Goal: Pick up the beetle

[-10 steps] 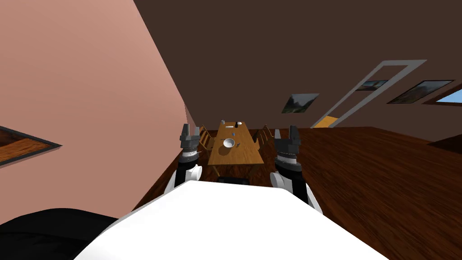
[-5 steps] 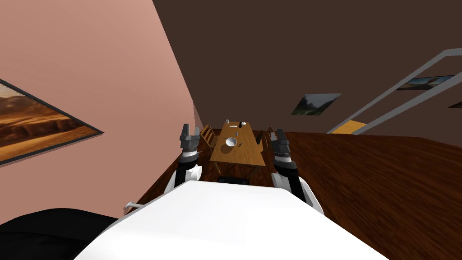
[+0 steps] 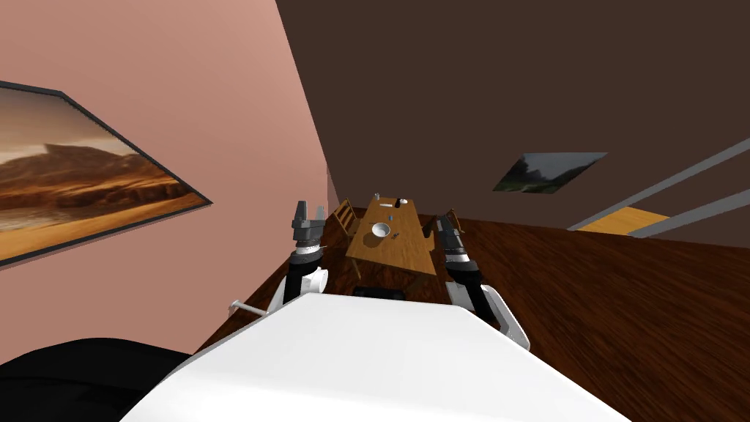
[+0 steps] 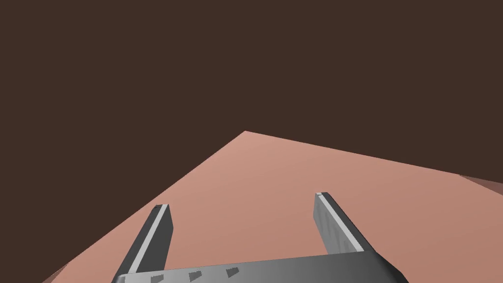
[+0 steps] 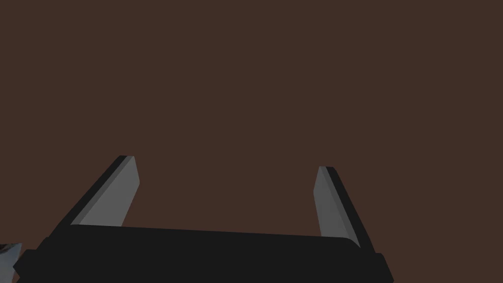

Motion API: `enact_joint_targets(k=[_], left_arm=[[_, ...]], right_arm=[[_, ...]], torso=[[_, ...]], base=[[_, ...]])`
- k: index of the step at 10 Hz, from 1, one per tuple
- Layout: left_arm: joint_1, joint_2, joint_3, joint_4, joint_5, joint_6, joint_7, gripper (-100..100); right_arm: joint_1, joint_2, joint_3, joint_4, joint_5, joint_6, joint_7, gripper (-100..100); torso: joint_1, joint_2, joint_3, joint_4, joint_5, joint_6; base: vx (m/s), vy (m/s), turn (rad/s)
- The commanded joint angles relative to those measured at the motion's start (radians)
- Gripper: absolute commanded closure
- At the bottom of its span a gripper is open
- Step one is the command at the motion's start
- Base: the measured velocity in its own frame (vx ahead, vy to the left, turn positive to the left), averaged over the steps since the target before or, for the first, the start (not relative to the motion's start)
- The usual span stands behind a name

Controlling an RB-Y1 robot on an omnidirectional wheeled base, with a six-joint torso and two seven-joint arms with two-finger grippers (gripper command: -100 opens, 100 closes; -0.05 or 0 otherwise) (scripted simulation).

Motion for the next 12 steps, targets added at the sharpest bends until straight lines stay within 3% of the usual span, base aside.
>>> enact_joint_targets(k=[1, 2, 3, 4, 5, 6, 9, 12], left_arm=[[0.000, 0.000, 0.000, 0.000, 0.000, 0.000, 0.000, 0], [0.000, 0.000, 0.000, 0.000, 0.000, 0.000, 0.000, 0], [0.000, 0.000, 0.000, 0.000, 0.000, 0.000, 0.000, 0], [0.000, 0.000, 0.000, 0.000, 0.000, 0.000, 0.000, 0], [0.000, 0.000, 0.000, 0.000, 0.000, 0.000, 0.000, 0], [0.000, 0.000, 0.000, 0.000, 0.000, 0.000, 0.000, 0], [0.000, 0.000, 0.000, 0.000, 0.000, 0.000, 0.000, 0], [0.000, 0.000, 0.000, 0.000, 0.000, 0.000, 0.000, 0]], right_arm=[[-0.010, -0.009, -0.002, 0.033, 0.023, 0.005, 0.006, -100], [-0.020, -0.037, -0.013, 0.067, 0.065, 0.017, 0.008, -100], [-0.020, -0.037, -0.013, 0.080, 0.066, 0.017, 0.008, -100], [-0.029, -0.066, -0.023, 0.117, 0.108, 0.028, 0.011, -100], [-0.029, -0.066, -0.023, 0.130, 0.111, 0.028, 0.011, -100], [-0.039, -0.096, -0.032, 0.164, 0.155, 0.040, 0.013, -100], [-0.047, -0.125, -0.040, 0.237, 0.209, 0.050, 0.015, -100], [-0.062, -0.183, -0.048, 0.341, 0.298, 0.066, 0.017, -100]], torso=[[0.000, 0.000, 0.000, 0.000, 0.000, 0.000], [0.001, 0.000, 0.000, 0.000, 0.000, 0.001], [0.001, -0.001, 0.000, 0.000, 0.000, 0.000], [0.001, -0.001, 0.000, 0.000, 0.000, 0.001], [0.001, -0.001, 0.000, 0.000, 0.000, 0.000], [0.001, -0.001, 0.000, 0.000, 0.000, 0.001], [0.002, 0.000, 0.000, 0.000, 0.000, 0.000], [0.002, 0.000, 0.000, 0.000, 0.000, 0.001]], base=[[-0.011, -0.026, 0.146], [-0.012, -0.018, 0.225], [-0.010, -0.019, 0.165], [-0.011, -0.021, 0.315], [-0.010, -0.024, 0.166], [-0.021, -0.015, 0.301], [-0.019, -0.013, 0.226], [-0.022, -0.003, 0.265]])
